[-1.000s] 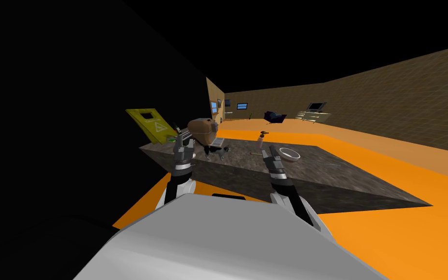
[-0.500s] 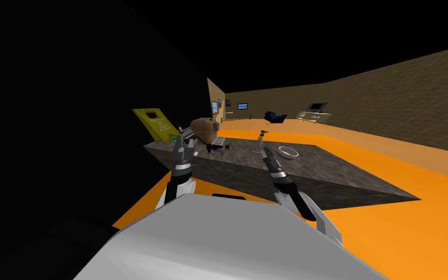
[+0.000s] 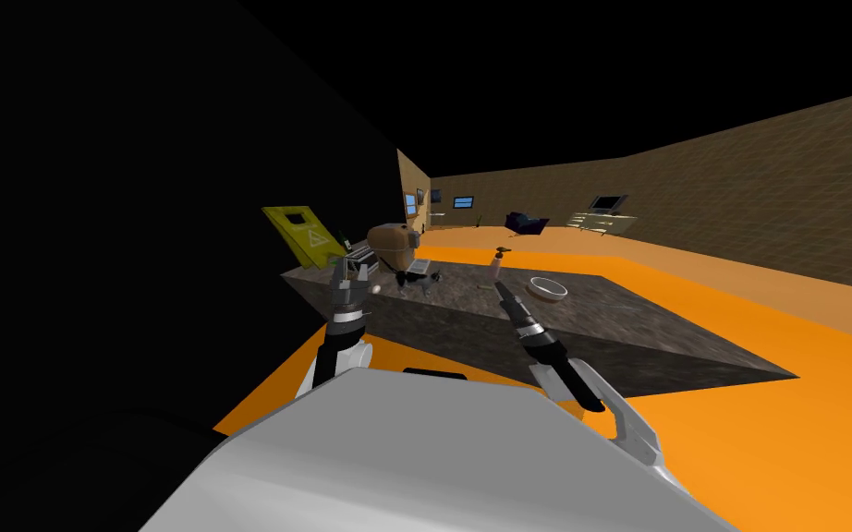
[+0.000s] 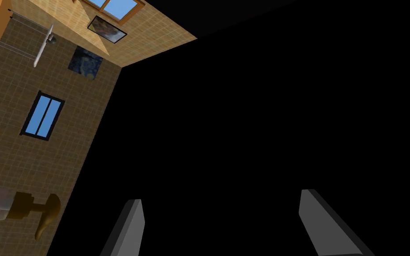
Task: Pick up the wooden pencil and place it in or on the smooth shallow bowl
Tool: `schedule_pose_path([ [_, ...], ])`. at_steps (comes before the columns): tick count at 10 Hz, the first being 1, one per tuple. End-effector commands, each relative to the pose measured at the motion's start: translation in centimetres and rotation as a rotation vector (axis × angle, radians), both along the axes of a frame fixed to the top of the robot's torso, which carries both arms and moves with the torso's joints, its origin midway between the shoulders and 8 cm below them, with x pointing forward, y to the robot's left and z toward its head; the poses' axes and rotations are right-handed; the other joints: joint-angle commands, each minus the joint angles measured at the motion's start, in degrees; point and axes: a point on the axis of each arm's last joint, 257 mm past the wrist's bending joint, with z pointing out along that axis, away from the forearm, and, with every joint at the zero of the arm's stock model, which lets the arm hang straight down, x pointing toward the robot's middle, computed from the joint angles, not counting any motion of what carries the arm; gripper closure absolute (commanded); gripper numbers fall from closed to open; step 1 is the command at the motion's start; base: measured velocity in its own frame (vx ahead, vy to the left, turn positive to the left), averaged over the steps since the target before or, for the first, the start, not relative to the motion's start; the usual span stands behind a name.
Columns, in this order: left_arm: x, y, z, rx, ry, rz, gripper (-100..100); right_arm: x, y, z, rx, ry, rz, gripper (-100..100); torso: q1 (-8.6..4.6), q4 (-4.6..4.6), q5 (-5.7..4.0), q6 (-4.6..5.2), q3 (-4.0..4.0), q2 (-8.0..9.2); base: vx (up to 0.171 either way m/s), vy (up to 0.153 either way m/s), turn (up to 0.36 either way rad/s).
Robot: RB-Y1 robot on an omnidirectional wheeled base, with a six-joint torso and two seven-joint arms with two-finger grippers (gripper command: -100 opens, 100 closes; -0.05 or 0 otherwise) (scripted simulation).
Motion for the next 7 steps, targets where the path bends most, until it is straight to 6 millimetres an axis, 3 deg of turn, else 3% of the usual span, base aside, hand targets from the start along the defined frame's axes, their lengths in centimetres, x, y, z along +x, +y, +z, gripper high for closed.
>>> schedule_pose_path([
  [1, 0.0, 0.0, 0.0, 0.0, 0.0, 0.0, 0, 0.5, -0.3, -1.1, -0.089, 0.013, 0.004, -100, 0.0, 0.0, 0.0, 0.0, 0.0, 0.0, -0.045, 0.011, 0.066],
  [7, 0.0, 0.0, 0.0, 0.0, 0.0, 0.0, 0, 1.8, -1.6, -4.3, -0.351, 0.05, 0.026, -100, -0.04, -0.01, -0.01, 0.01, -0.02, -0.04, -0.043, 0.003, 0.069],
])
